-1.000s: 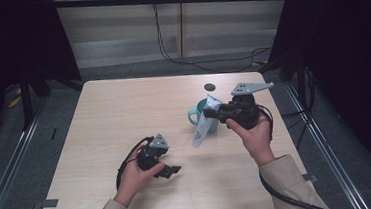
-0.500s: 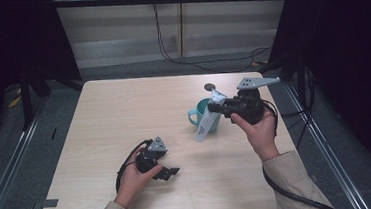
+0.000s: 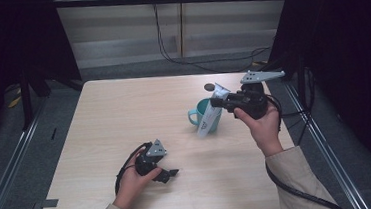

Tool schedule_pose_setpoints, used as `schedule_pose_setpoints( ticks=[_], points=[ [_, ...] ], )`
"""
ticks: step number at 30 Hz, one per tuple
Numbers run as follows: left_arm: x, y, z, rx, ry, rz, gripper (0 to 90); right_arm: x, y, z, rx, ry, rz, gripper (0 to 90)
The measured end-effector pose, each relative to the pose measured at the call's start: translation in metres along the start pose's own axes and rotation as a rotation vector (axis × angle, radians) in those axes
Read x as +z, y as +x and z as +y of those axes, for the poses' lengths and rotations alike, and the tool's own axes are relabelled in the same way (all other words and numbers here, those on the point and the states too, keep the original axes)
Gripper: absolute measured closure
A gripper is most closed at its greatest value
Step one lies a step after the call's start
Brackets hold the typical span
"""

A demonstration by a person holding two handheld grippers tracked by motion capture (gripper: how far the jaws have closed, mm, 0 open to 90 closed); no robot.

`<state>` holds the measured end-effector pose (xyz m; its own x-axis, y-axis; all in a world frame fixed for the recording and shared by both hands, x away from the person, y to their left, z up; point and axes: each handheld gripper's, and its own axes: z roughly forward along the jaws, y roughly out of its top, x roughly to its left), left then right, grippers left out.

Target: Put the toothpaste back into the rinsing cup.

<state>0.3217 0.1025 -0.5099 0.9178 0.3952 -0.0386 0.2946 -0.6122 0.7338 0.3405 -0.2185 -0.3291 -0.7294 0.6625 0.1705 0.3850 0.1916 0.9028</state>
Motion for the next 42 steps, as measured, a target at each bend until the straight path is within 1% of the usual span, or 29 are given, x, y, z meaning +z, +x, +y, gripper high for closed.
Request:
schedule_pose_setpoints(
  ticks=[10, 15, 31, 42],
  points=[
    [0.000, 0.000, 0.000, 0.001, 0.001, 0.001, 14.3, -0.003, -0.002, 0.011, -0.012, 0.013, -0.004, 73.5],
    [0.000, 0.000, 0.000, 0.004, 0.004, 0.001, 14.2, -0.004, -0.002, 0.017, -0.015, 0.021, -0.013, 73.6],
    [0.000, 0.000, 0.000, 0.000, 0.004, 0.001, 14.2, -0.007, -0.008, 0.034, -0.018, 0.013, -0.026, 73.5],
    [0.000, 0.000, 0.000, 0.000, 0.001, 0.001, 14.2, -0.008, -0.014, 0.046, -0.020, 0.003, -0.052, 73.5]
  ],
)
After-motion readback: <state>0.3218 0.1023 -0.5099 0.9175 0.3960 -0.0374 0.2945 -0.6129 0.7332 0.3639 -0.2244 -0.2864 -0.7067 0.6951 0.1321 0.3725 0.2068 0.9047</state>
